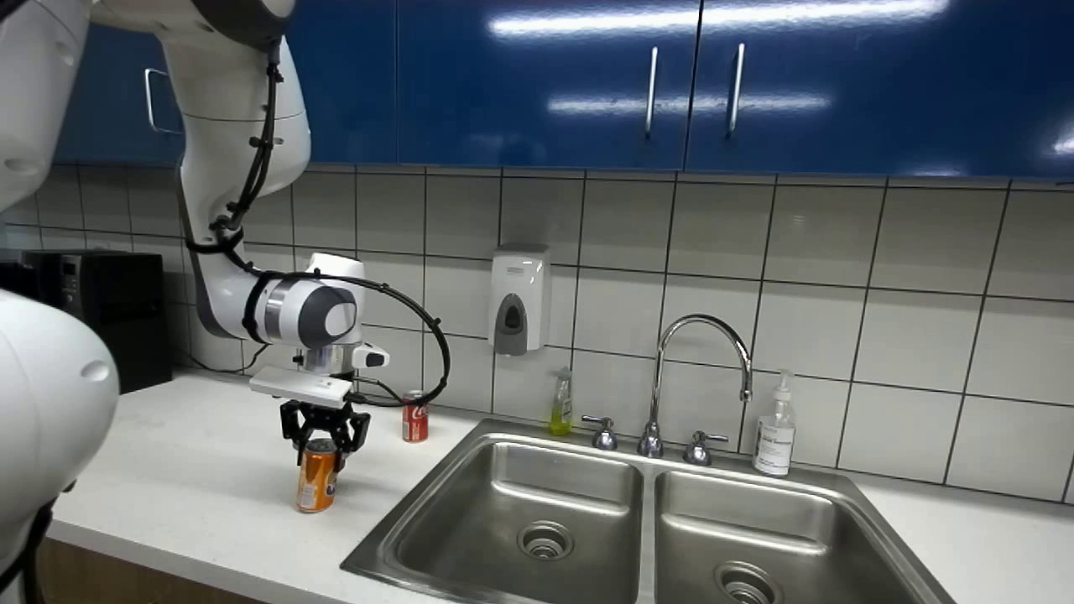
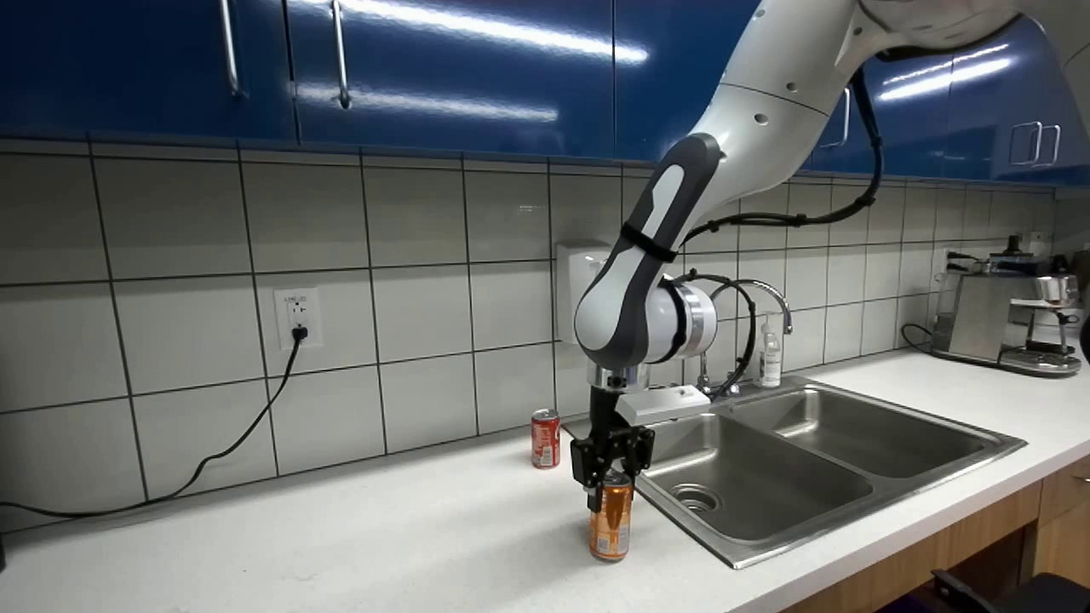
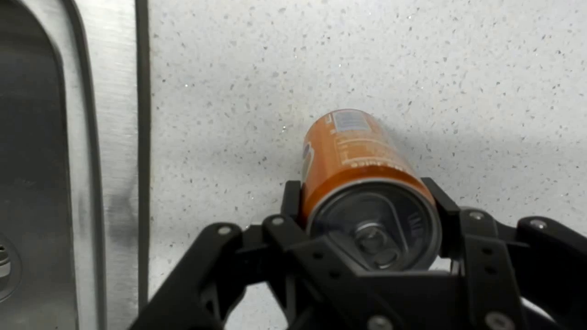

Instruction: Put the orange can on the counter to the left

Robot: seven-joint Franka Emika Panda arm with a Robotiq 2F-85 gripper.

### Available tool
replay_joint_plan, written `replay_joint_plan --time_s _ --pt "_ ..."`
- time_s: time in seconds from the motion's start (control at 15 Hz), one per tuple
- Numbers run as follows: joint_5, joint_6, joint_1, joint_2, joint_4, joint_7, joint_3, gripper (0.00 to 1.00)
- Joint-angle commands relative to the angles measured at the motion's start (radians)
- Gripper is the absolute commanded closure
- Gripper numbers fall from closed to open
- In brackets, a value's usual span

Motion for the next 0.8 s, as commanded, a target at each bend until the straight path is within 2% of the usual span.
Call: replay_joint_plan --time_s 0.0,0.07,0.2,0.73 --pt "-0.041 0.009 0.009 -0.003 0.008 0.026 -0.007 0.12" --pt "-0.048 0.011 0.011 -0.004 0.006 0.031 -0.010 0.11" --pt "-0.055 0.009 0.010 -0.006 0.004 0.033 -0.008 0.01" --pt "-0.047 -0.026 0.005 -0.034 0.006 0.040 -0.001 0.00"
